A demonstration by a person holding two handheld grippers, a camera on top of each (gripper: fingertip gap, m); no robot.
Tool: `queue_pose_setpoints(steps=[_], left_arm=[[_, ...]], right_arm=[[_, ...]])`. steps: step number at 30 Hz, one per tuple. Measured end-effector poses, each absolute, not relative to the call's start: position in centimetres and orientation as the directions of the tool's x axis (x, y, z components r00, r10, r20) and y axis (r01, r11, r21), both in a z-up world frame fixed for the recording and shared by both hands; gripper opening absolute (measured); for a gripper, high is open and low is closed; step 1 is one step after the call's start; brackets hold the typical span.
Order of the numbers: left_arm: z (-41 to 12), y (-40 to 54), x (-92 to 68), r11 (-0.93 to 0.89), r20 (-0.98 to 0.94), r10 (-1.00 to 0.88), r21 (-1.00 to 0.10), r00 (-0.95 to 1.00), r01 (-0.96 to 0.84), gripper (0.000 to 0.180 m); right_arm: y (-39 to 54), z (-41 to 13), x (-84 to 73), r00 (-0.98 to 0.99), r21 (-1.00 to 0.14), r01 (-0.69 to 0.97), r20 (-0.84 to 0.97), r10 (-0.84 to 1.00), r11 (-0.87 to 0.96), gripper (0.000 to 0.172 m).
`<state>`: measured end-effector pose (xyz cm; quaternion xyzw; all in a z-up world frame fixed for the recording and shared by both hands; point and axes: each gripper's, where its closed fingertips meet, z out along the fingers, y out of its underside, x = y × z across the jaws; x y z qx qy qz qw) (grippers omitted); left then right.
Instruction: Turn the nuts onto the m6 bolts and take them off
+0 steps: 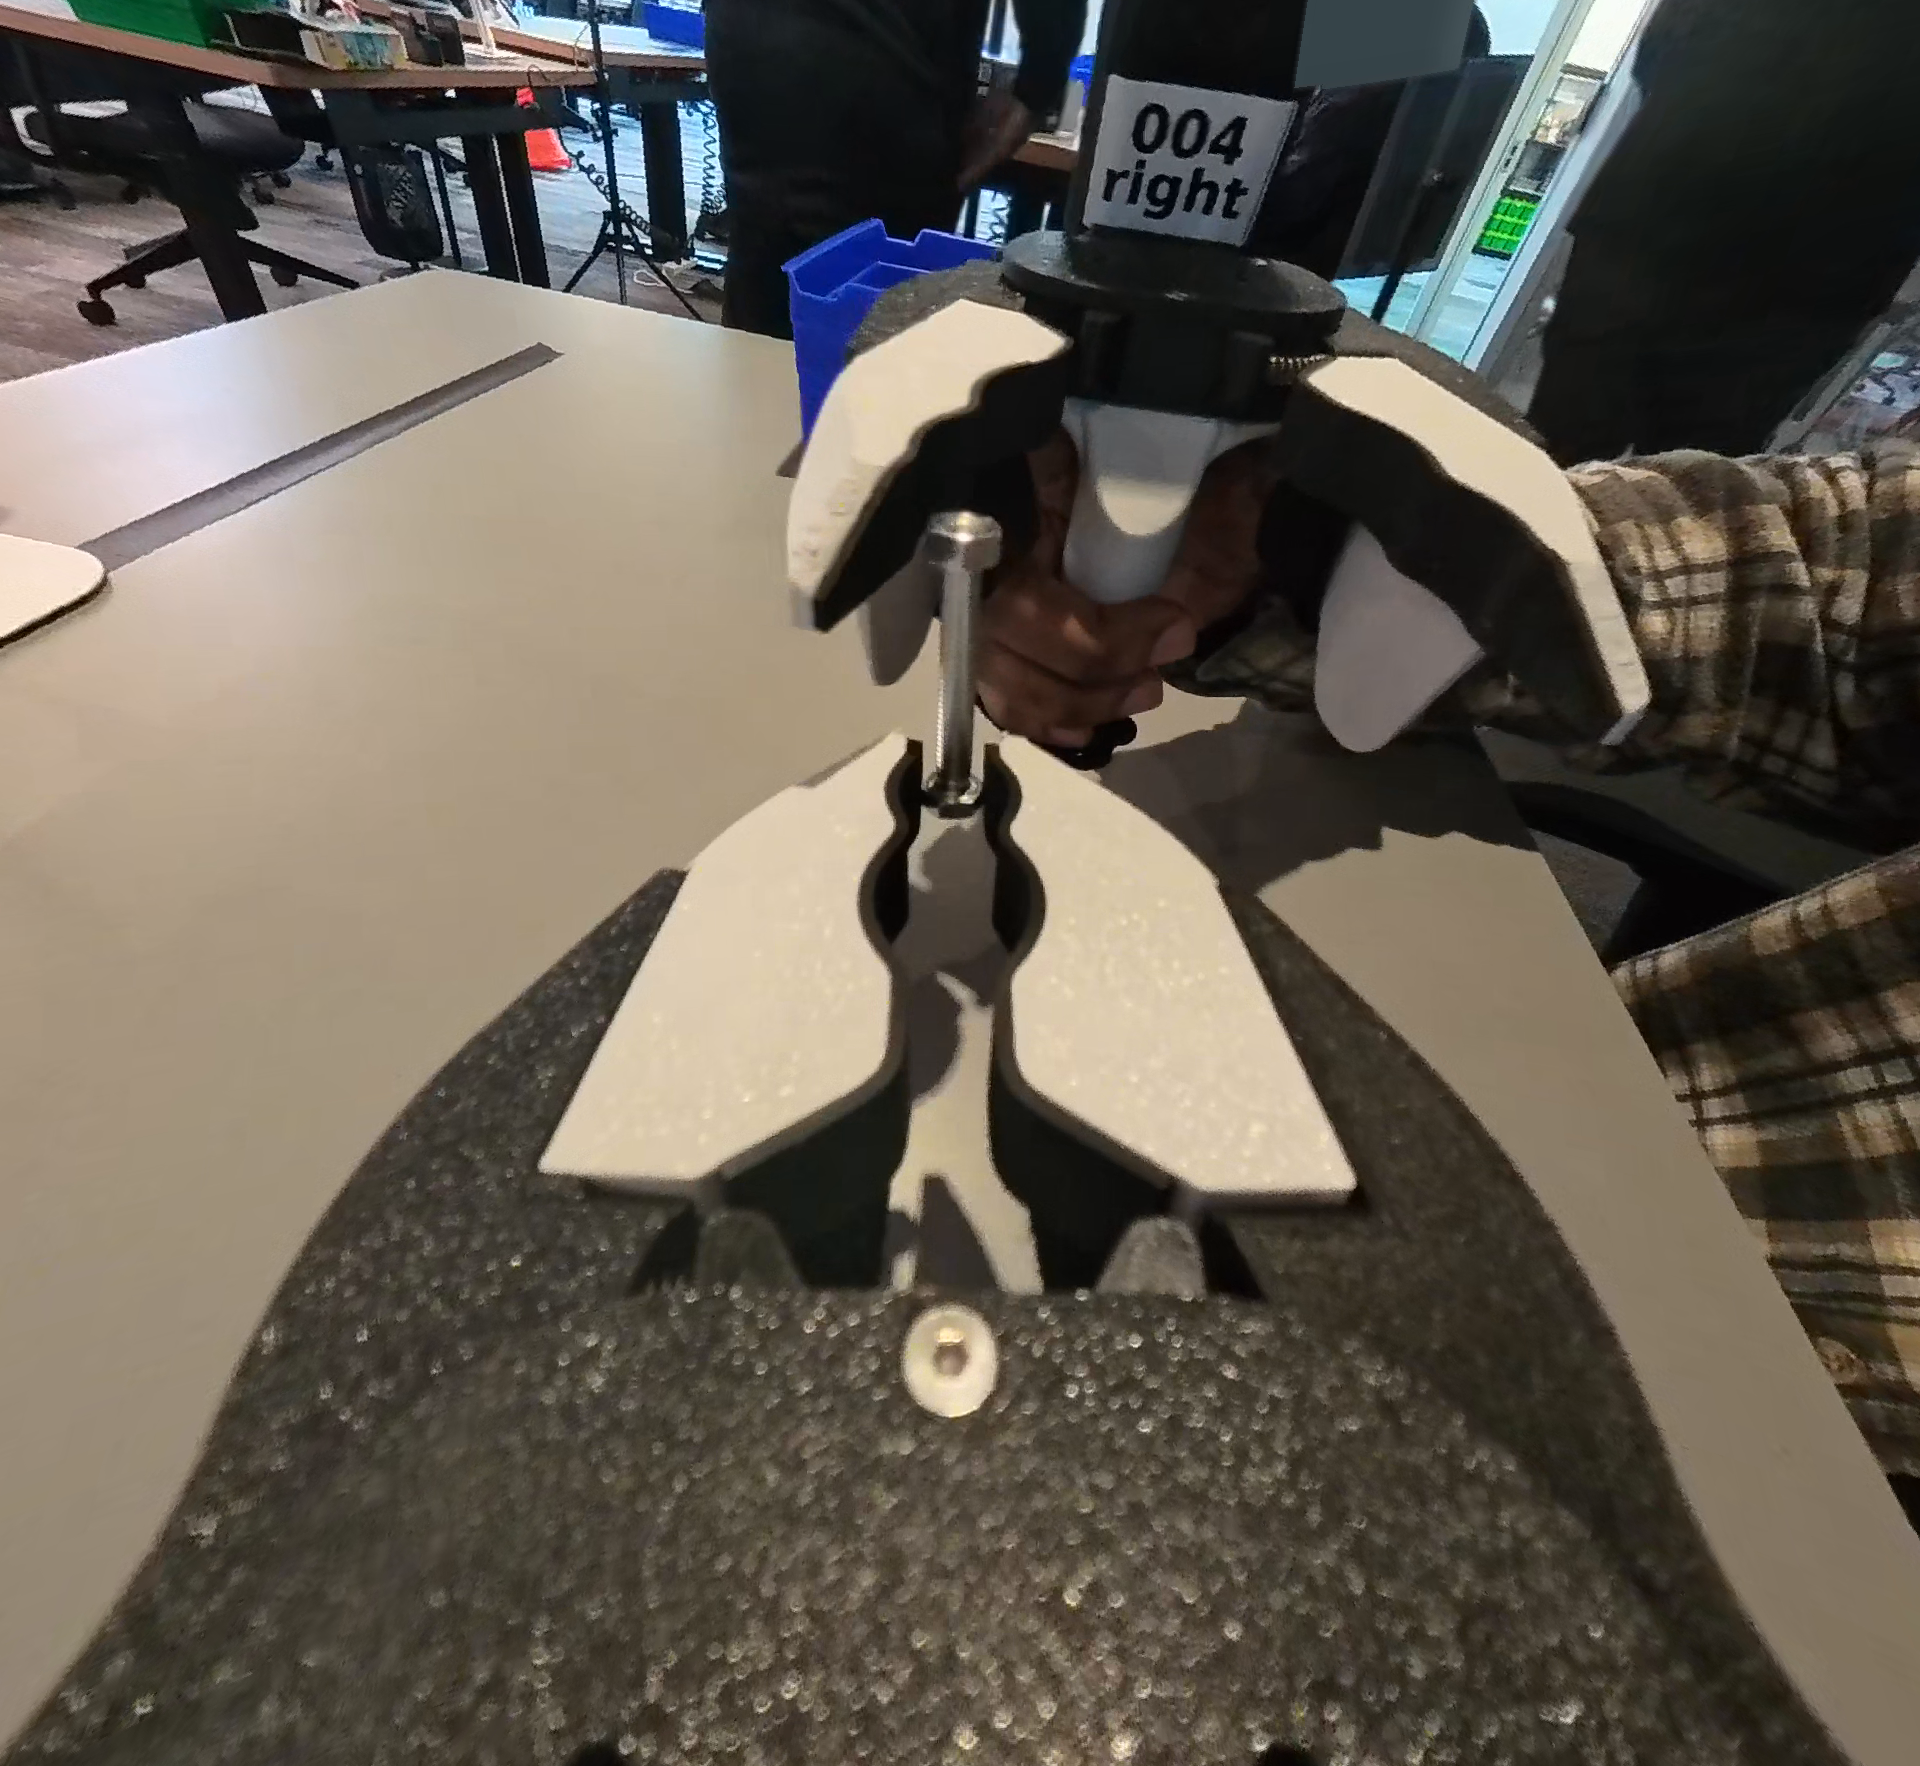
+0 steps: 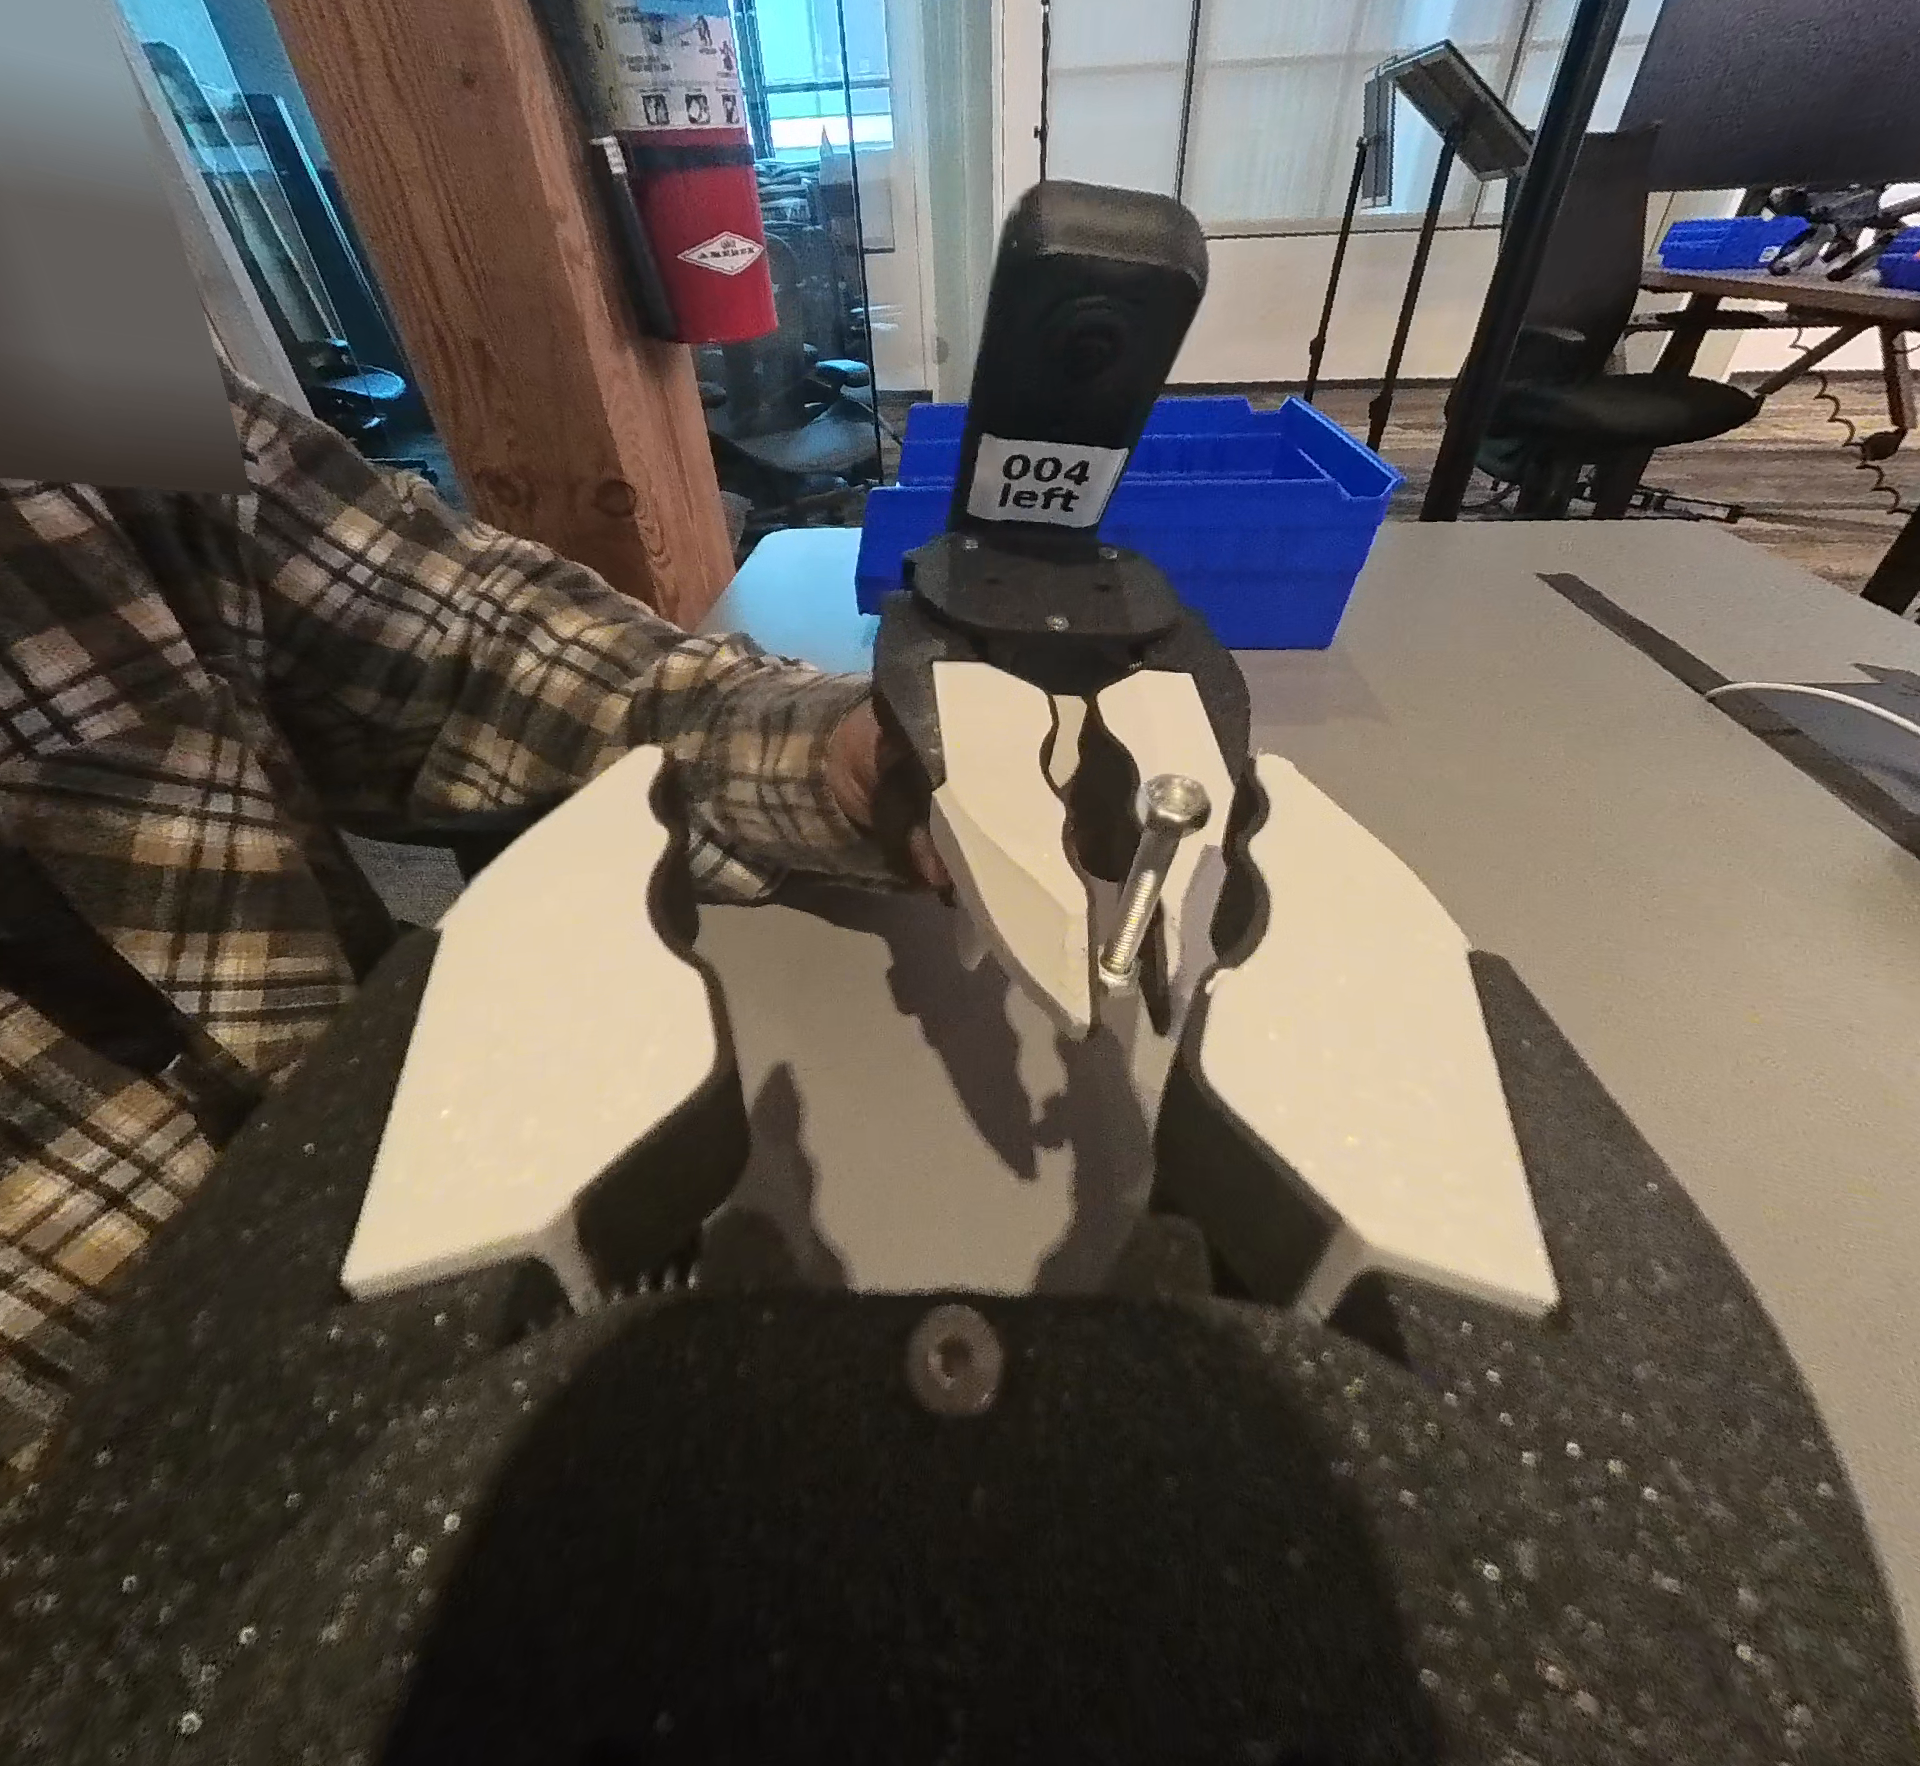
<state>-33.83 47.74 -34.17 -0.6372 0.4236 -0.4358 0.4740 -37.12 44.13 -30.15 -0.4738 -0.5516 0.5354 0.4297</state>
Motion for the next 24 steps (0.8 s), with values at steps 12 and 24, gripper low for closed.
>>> queue_pose_setpoints(steps=[12,24], left_arm=[[-34.17,47.97,-34.01,-0.202,0.163,-0.949,-0.971,0.271,-0.124,0.011],[-34.2,48.02,-34.03,-0.204,0.164,-0.948,-0.971,0.275,-0.127,0.011]], right_arm=[[44.29,-30.21,-36.57,-0.167,-0.997,0.082,-0.021,0.986,-0.007,0.095],[44.46,-30.35,-36.11,-0.148,-0.997,0.081,-0.021,0.989,-0.009,0.095]])
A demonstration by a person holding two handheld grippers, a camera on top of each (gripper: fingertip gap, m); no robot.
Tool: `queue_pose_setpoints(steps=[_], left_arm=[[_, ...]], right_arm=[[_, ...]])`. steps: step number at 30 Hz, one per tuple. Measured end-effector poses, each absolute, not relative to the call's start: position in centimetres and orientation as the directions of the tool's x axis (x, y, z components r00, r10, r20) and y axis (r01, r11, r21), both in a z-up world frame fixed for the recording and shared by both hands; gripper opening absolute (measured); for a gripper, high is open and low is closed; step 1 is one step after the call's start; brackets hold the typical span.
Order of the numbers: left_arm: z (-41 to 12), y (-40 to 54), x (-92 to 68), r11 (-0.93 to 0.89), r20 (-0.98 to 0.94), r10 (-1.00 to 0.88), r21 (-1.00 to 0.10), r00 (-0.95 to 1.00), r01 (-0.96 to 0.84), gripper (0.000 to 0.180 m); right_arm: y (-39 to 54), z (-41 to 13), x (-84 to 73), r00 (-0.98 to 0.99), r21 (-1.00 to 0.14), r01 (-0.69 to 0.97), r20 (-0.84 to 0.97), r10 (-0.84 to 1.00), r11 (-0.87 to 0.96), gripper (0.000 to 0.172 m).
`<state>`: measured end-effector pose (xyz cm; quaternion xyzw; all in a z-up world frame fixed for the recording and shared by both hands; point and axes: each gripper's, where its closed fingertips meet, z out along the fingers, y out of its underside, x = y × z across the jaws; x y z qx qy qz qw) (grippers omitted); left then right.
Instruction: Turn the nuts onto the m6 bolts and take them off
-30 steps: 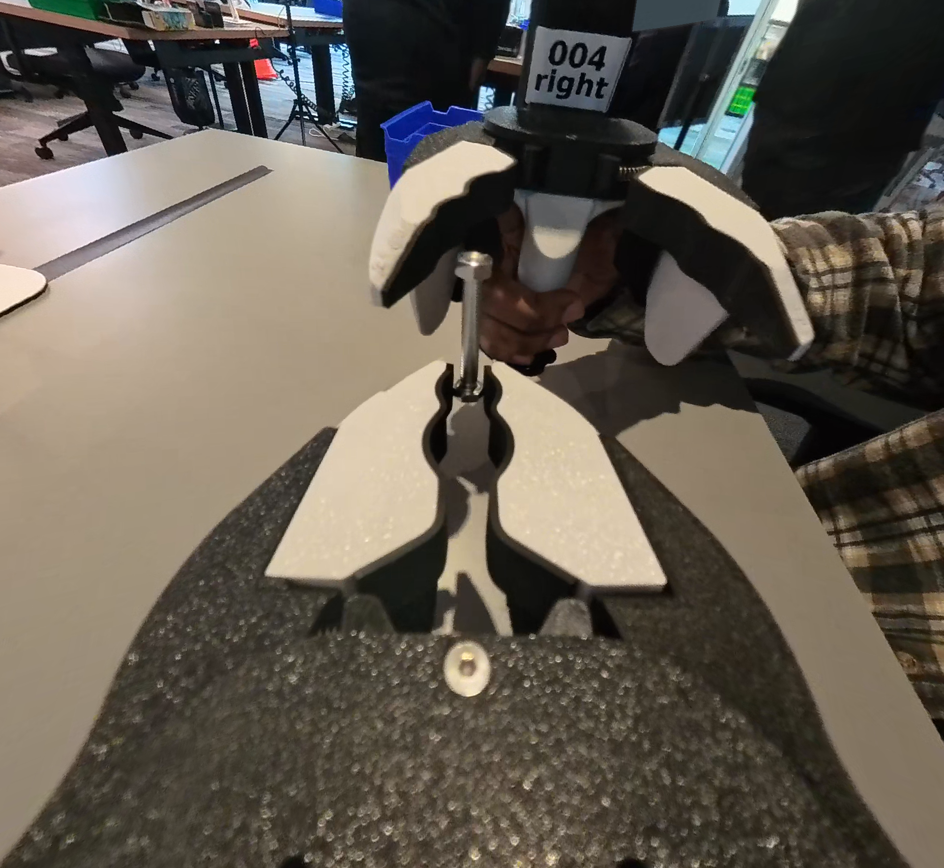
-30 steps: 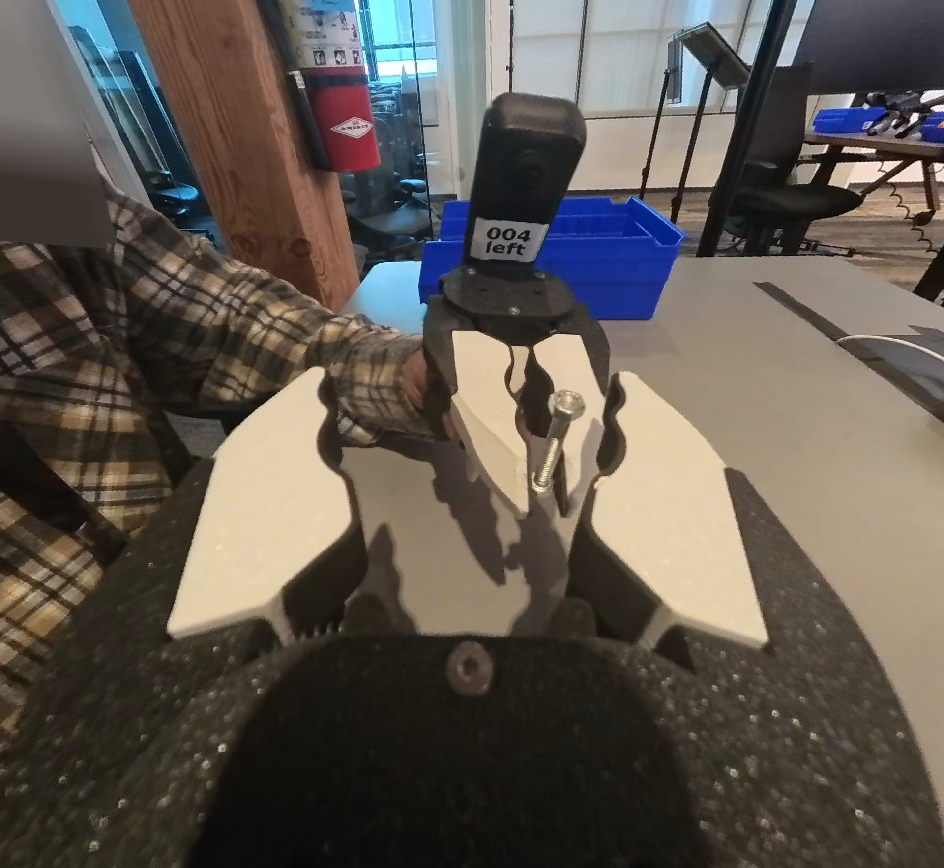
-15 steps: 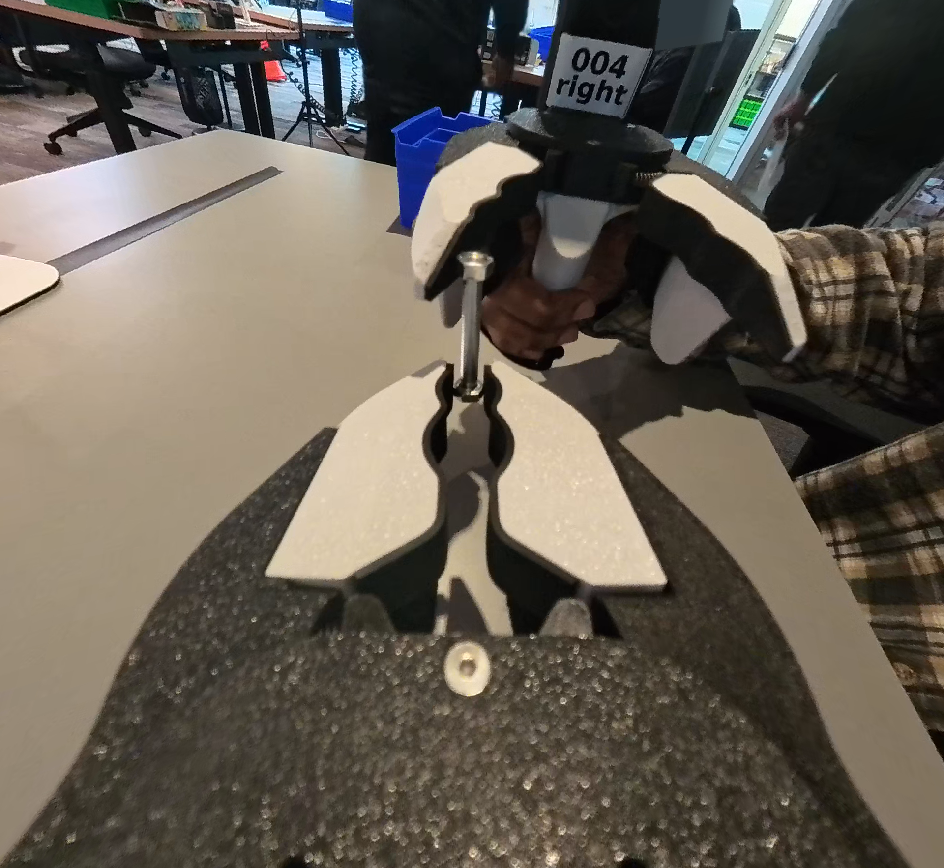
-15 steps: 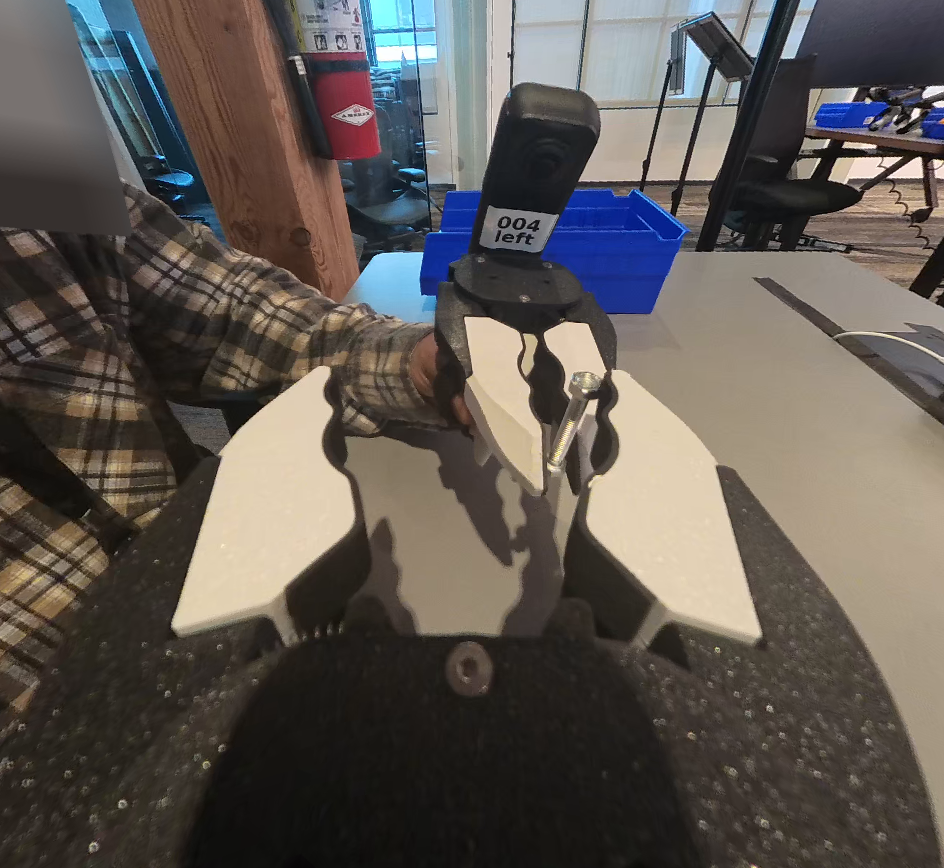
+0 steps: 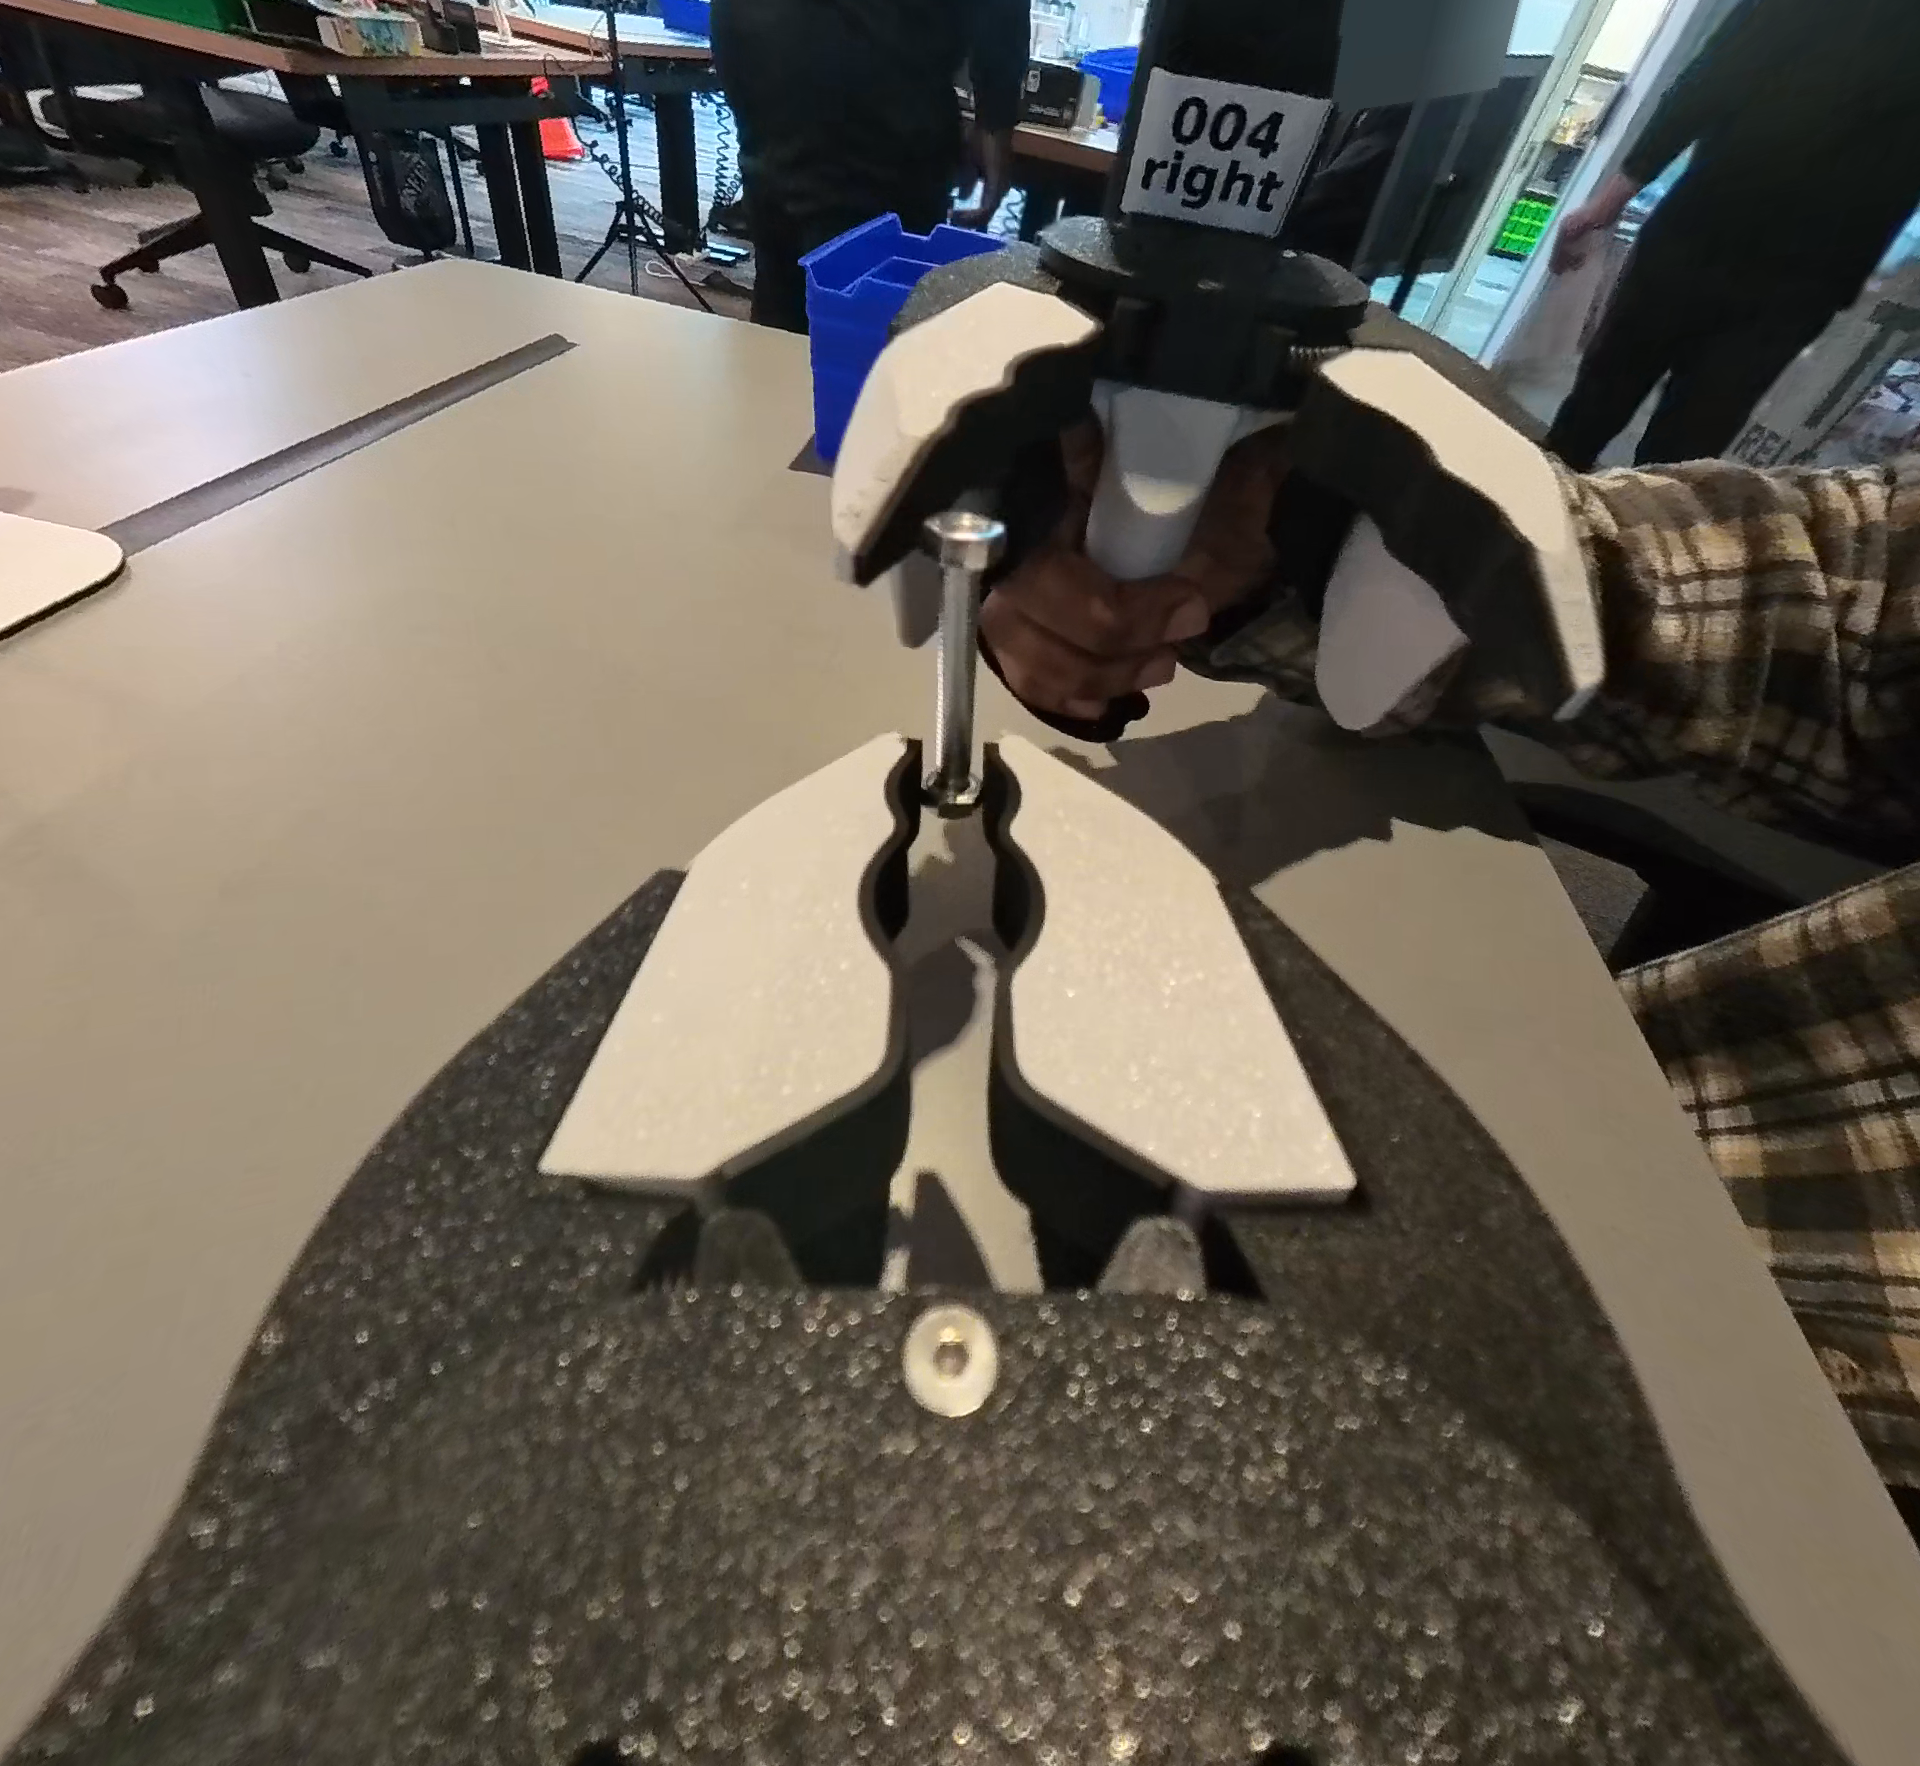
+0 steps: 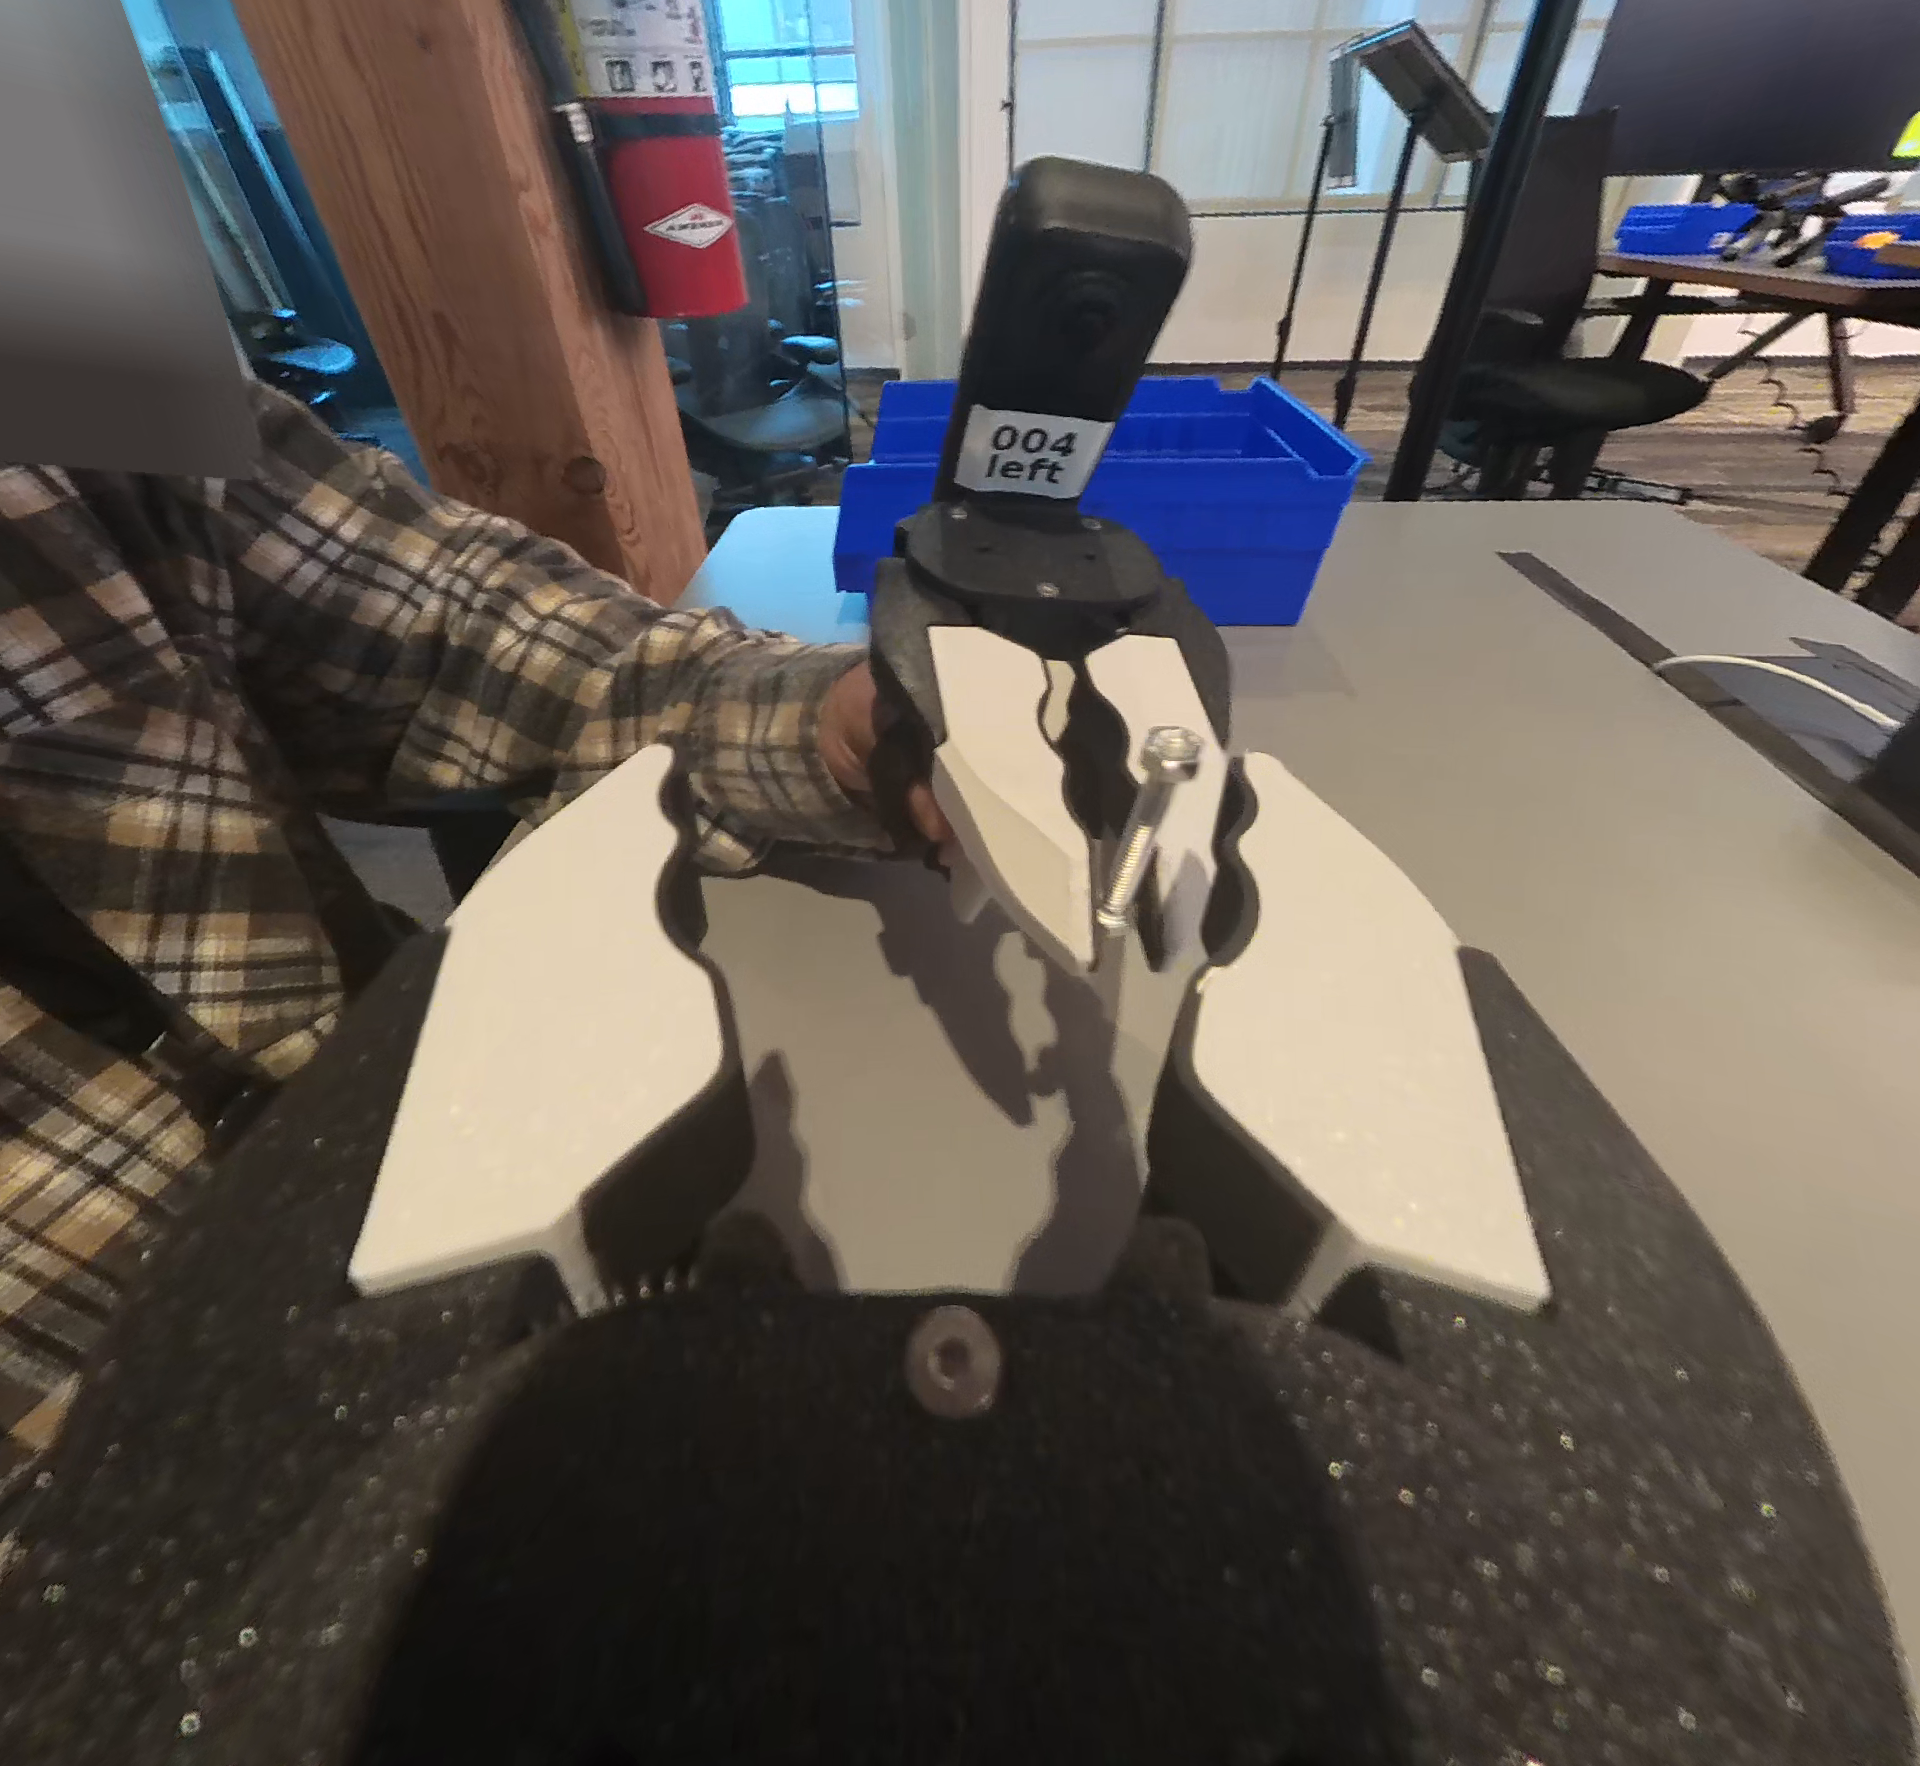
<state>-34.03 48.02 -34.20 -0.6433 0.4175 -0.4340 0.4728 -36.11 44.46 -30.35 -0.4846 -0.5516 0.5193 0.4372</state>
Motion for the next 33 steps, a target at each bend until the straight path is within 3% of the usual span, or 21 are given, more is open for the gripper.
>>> queue_pose_setpoints(steps=[16,33], left_arm=[[-34.3,47.7,-33.7,-0.212,0.173,-0.951,-0.968,0.256,-0.136,0.011],[-34.1,46.6,-33.1,-0.215,0.188,-0.964,-0.968,0.188,-0.13,0.01]], right_arm=[[44.4,-29.6,-36.1,-0.136,-1.0,0.031,-0.004,0.991,0.0,0.094],[43.7,-28.9,-35.9,-0.273,-0.987,-0.072,-0.119,0.955,-0.144,0.089]])
